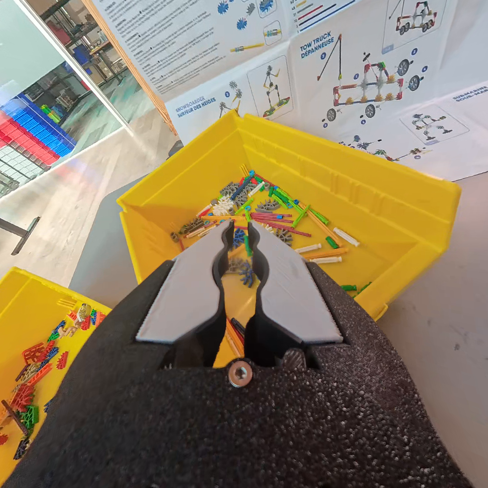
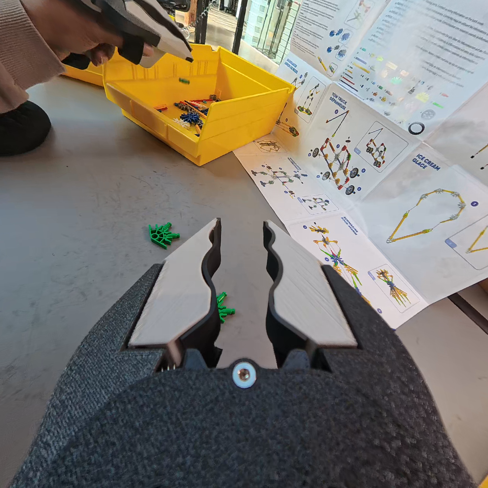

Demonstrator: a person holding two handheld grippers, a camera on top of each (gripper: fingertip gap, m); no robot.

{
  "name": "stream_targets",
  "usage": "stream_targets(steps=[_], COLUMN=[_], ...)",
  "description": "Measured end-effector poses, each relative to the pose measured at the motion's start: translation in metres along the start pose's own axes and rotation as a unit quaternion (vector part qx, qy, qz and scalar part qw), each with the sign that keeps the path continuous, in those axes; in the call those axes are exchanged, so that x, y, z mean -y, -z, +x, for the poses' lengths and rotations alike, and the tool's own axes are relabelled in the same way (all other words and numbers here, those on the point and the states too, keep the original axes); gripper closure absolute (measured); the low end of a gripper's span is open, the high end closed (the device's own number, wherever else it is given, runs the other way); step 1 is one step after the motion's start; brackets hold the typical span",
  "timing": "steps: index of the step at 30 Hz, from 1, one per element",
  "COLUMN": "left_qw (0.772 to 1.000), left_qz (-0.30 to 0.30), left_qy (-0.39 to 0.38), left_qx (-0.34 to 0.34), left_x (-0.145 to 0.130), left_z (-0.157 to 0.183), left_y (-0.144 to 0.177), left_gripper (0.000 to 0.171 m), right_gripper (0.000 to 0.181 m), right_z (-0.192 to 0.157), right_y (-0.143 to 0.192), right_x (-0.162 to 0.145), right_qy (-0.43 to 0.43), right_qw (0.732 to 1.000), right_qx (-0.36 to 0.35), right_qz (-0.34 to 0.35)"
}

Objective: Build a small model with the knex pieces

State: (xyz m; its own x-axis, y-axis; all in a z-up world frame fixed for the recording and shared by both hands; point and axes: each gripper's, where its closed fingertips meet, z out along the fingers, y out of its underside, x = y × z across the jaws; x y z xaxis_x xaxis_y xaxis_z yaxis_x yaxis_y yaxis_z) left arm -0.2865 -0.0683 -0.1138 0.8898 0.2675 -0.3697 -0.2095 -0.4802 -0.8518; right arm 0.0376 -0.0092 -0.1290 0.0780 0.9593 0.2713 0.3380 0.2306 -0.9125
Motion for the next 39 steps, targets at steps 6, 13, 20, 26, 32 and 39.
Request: stream_targets(steps=[6, 13, 20, 26, 32, 39], left_qw=[0.995, 0.952, 0.920, 0.914, 0.904, 0.821], left_qz=[0.044, 0.132, 0.142, 0.123, 0.116, 0.059], left_qy=[0.038, 0.067, 0.050, 0.021, 0.024, 0.134], left_qx=[-0.078, -0.267, -0.362, -0.387, -0.411, -0.552], left_x=[0.015, 0.051, 0.057, 0.048, 0.046, 0.046], left_z=[0.025, 0.098, 0.151, 0.178, 0.193, 0.240], left_y=[0.004, 0.034, 0.053, 0.053, 0.055, 0.082], left_gripper=[0.149, 0.147, 0.148, 0.149, 0.149, 0.150], right_gripper=[0.148, 0.124, 0.113, 0.126, 0.134, 0.150], right_z=[0.012, 0.016, -0.006, -0.016, -0.025, -0.027], right_y=[-0.001, -0.001, -0.002, 0.003, 0.006, -0.001], right_x=[-0.021, -0.054, -0.087, -0.079, -0.101, -0.100], right_qy=[-0.036, -0.087, -0.093, -0.061, -0.082, -0.085], right_qw=[0.998, 0.988, 0.970, 0.971, 0.952, 0.956], right_qx=[-0.006, 0.012, 0.063, 0.077, 0.092, 0.105], right_qz=[-0.049, -0.128, -0.216, -0.220, -0.280, -0.261])
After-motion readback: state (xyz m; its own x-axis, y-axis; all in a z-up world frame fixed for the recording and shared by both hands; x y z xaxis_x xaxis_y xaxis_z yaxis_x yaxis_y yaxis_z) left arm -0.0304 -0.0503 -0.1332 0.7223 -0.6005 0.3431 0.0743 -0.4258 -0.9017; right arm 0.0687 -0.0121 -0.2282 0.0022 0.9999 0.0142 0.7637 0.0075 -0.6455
